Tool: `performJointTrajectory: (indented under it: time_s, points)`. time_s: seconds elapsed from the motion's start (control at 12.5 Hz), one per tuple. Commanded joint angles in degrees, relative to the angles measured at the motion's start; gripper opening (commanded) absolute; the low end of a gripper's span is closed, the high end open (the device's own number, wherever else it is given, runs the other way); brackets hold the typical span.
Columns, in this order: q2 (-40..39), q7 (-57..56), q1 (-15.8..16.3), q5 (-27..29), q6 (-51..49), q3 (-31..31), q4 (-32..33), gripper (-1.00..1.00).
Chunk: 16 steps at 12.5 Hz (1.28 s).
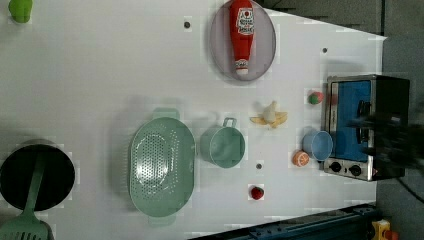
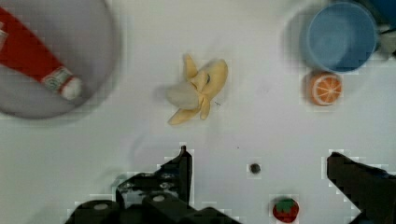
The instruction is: Pick banana from table and place on oven.
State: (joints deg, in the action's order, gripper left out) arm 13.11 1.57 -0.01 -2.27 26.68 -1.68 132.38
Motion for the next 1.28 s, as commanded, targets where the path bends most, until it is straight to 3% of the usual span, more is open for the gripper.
performJointTrajectory:
  time_s: [0.08, 0.56, 1.04, 1.12, 1.28]
  points:
    - [-4.1, 2.5, -0.8, 0.8, 8.9, -0.5, 3.7, 1.0]
    - [-21.1, 2.5, -1.1, 0.8, 29.2, -0.5, 6.8, 1.0]
    - [-31.6, 2.6, -1.0, 0.8, 40.7, -0.3, 8.1, 1.0]
    - [-32.6, 2.6, -1.0, 0.8, 41.7, -0.3, 8.1, 0.93]
    - [-33.8, 2.6, -1.0, 0.8, 43.2, -0.3, 8.2, 0.43]
